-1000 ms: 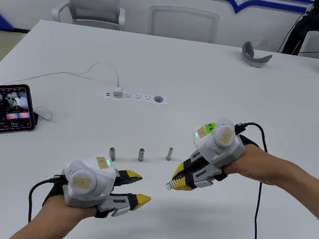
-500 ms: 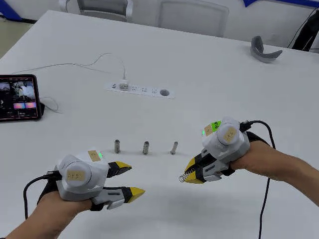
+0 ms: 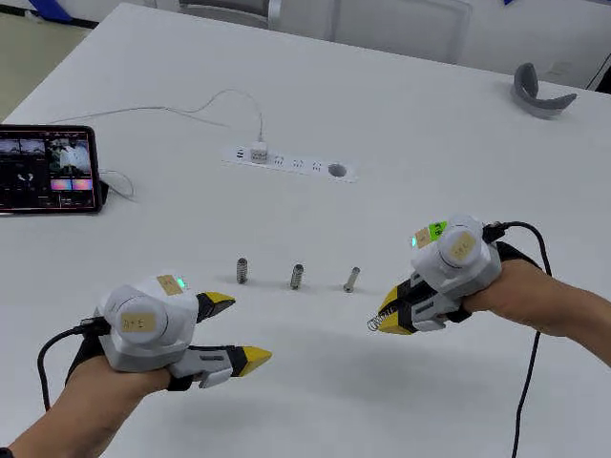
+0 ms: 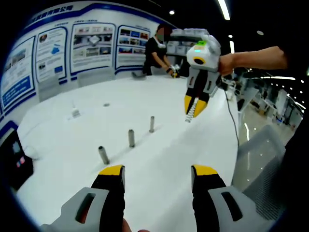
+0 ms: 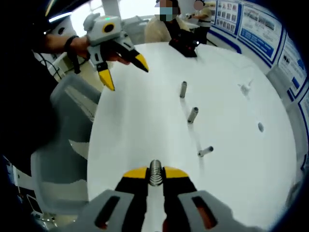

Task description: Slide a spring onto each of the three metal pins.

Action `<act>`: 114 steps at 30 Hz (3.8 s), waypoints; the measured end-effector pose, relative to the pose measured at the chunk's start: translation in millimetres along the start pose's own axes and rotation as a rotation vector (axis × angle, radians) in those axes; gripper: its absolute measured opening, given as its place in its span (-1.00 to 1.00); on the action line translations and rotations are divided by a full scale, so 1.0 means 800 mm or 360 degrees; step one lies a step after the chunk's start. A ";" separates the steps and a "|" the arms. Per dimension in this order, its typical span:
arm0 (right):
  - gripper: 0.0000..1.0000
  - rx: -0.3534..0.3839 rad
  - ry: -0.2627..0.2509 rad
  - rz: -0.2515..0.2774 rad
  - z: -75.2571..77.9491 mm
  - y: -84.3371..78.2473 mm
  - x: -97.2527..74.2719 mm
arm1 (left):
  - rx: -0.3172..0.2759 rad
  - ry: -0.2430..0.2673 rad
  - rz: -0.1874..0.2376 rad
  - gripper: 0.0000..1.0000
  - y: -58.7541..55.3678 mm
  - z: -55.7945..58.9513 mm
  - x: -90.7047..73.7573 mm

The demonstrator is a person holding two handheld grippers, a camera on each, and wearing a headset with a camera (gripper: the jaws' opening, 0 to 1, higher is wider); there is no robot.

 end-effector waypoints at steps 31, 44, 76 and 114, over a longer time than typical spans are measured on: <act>-0.75 -0.0019 -0.0127 -0.0094 0.098 0.010 0.022 | -0.0119 0.0196 -0.0036 0.40 -0.018 -0.019 -0.020; -0.74 -0.0031 -0.0130 -0.0128 0.113 0.013 0.035 | -0.0144 0.0226 -0.0040 0.39 -0.021 -0.022 -0.031; -0.74 -0.0032 -0.0080 -0.0162 0.123 0.017 0.061 | -0.0162 0.0235 -0.0032 0.37 -0.021 -0.024 -0.036; -0.74 -0.0021 -0.0058 -0.0213 0.124 -0.005 0.099 | -0.0189 0.0290 -0.0029 0.38 -0.017 -0.030 -0.044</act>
Point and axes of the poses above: the centre of the closed fingertips' face, and the gripper's own axes: x roughly forward along the fingers, z roughly to its right, y roughly out of its top, the point moved 10 cm from there along -x, roughly backward along the fingers, and after that the axes turned 10 degrees about z, right-handed, at the moved point
